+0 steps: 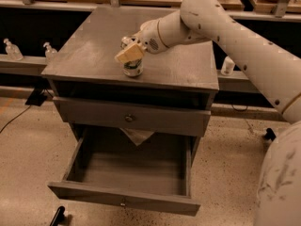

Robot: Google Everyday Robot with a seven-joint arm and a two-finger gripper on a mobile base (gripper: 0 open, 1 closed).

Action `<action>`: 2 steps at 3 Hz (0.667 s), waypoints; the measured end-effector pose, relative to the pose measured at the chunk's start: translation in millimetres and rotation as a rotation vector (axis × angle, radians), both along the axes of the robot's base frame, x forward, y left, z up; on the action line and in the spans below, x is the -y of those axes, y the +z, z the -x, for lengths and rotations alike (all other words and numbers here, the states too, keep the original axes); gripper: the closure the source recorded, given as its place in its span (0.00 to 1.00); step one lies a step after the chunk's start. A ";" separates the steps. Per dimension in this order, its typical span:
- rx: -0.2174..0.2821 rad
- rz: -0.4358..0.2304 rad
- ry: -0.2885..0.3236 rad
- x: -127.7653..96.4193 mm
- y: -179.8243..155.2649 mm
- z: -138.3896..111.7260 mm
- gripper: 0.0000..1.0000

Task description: Place 7up can into middle drawer

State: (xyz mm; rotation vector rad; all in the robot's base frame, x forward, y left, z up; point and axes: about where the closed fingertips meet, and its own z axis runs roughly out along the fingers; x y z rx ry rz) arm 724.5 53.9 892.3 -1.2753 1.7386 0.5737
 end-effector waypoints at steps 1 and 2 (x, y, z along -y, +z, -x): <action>-0.003 -0.020 0.022 9.7 4.9 4.7 0.61; 0.035 0.025 0.067 53.5 29.9 29.4 0.84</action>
Offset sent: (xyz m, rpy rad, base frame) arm -0.0926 -0.1213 0.0553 -0.1448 -0.0274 0.2097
